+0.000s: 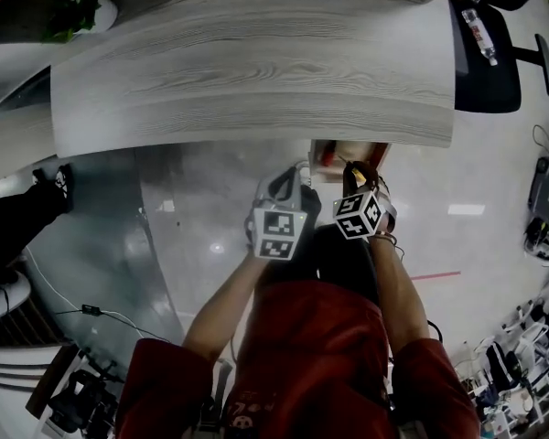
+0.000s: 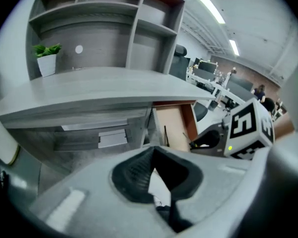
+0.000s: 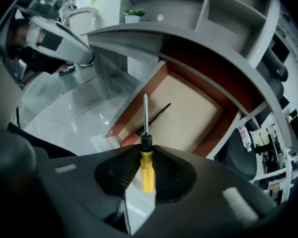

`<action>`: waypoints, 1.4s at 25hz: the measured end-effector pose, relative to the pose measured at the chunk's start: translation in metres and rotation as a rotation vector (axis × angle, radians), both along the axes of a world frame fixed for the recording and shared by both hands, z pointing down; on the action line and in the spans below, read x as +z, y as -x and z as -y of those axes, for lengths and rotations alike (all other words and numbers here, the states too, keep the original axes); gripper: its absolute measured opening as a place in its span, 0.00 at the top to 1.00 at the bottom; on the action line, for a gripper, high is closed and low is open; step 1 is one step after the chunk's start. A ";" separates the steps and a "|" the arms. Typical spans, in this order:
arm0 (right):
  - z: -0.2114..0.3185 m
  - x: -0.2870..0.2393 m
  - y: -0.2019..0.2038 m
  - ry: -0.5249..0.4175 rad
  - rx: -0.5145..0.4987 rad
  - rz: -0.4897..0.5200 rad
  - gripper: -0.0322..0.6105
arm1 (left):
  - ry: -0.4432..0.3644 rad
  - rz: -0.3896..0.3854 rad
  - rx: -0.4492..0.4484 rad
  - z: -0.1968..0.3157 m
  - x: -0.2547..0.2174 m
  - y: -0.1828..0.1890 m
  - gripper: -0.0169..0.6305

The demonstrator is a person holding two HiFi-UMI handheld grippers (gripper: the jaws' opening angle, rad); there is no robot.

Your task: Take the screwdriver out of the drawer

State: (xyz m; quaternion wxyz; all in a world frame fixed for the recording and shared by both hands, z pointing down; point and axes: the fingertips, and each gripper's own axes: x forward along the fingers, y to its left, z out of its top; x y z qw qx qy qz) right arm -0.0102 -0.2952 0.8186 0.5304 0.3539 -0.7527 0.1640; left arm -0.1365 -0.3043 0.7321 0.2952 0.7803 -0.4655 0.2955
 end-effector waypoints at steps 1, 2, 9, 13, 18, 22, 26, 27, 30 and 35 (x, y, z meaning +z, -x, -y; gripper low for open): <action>-0.002 -0.007 0.000 -0.003 0.011 0.008 0.84 | -0.002 0.001 -0.003 -0.002 -0.005 0.001 0.98; -0.005 -0.014 -0.001 -0.005 0.020 0.016 0.84 | -0.003 0.002 -0.006 -0.004 -0.009 0.001 0.98; -0.015 -0.054 -0.015 -0.028 0.094 0.075 0.84 | -0.028 0.013 -0.018 -0.013 -0.041 -0.006 0.98; -0.019 -0.076 -0.026 -0.032 0.142 0.136 0.84 | -0.047 0.019 -0.028 -0.020 -0.059 -0.014 0.98; -0.032 -0.097 -0.041 -0.029 0.216 0.218 0.84 | -0.062 0.018 -0.068 -0.035 -0.081 -0.026 0.98; -0.050 -0.115 -0.058 -0.010 0.242 0.267 0.84 | -0.074 0.017 -0.098 -0.050 -0.103 -0.041 0.98; -0.062 -0.127 -0.074 0.029 0.301 0.334 0.84 | -0.105 0.024 -0.103 -0.067 -0.118 -0.058 0.98; -0.065 -0.130 -0.079 0.028 0.310 0.347 0.84 | -0.112 0.028 -0.103 -0.072 -0.120 -0.064 0.98; -0.078 -0.140 -0.095 0.016 0.320 0.367 0.84 | -0.123 0.037 -0.113 -0.089 -0.124 -0.077 0.98; -0.091 -0.161 -0.118 -0.013 0.348 0.412 0.84 | -0.156 0.056 -0.155 -0.106 -0.139 -0.085 0.98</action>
